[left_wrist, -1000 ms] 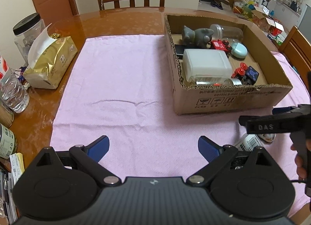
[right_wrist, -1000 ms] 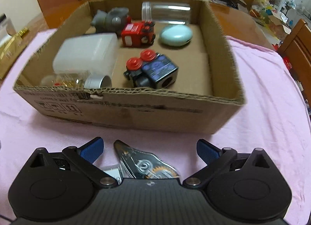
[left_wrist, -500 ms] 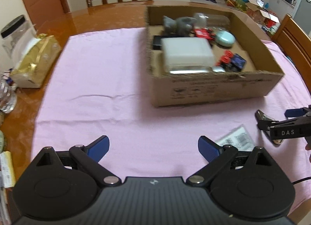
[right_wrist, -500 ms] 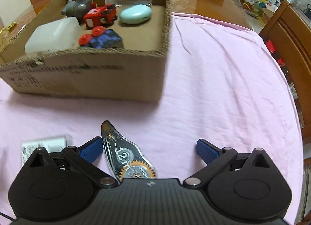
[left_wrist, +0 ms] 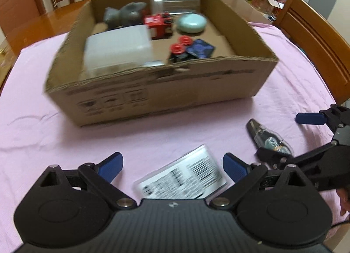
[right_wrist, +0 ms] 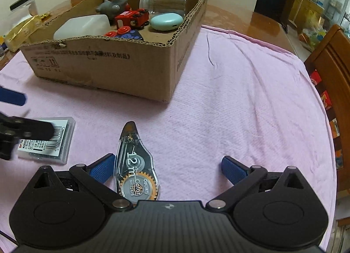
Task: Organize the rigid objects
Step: 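Grasp the clear barcode refill pack with the left gripper while the right straddles the tape dispenser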
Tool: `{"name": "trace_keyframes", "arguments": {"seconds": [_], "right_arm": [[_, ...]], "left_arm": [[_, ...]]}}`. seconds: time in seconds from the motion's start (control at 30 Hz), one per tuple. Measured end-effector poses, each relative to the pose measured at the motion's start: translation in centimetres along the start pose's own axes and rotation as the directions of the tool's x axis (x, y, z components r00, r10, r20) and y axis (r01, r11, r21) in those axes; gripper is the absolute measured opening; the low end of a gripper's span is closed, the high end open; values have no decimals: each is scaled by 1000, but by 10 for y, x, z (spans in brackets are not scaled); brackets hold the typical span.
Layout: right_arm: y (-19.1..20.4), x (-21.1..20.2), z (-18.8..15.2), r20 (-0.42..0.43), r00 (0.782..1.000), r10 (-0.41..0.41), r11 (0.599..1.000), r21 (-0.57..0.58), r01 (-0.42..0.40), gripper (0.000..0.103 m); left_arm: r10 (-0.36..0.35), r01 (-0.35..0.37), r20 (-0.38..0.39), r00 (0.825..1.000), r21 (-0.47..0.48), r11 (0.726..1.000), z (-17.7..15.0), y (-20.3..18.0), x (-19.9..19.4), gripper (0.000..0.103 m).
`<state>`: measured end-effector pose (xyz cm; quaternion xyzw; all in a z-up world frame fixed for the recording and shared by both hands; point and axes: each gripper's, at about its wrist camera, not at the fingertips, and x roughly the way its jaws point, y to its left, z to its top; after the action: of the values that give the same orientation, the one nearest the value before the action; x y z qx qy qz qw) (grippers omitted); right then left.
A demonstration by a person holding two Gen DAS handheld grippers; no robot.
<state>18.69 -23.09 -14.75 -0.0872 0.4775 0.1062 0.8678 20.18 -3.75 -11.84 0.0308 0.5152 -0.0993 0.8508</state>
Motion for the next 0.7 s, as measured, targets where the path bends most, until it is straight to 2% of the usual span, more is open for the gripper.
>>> {"name": "trace_keyframes", "arguments": {"seconds": [0.13, 0.27, 0.47, 0.7], "right_arm": [[1, 1, 0, 9, 1000, 2, 1000, -7, -2, 103], [-1, 0, -3, 14, 1000, 14, 1000, -24, -14, 103], [-3, -4, -5, 12, 1000, 20, 999, -30, -19, 103], [-2, -5, -8, 21, 1000, 14, 1000, -24, -14, 103]], "left_arm": [[27, -28, 12, 1000, 35, 999, 2, -12, 10, 98], [84, -84, 4, 996, 58, 995, -3, -12, 17, 99], [122, -122, 11, 992, 103, 987, -20, -5, 4, 99], [180, -181, 8, 984, 31, 983, -48, 17, -14, 101]]}}
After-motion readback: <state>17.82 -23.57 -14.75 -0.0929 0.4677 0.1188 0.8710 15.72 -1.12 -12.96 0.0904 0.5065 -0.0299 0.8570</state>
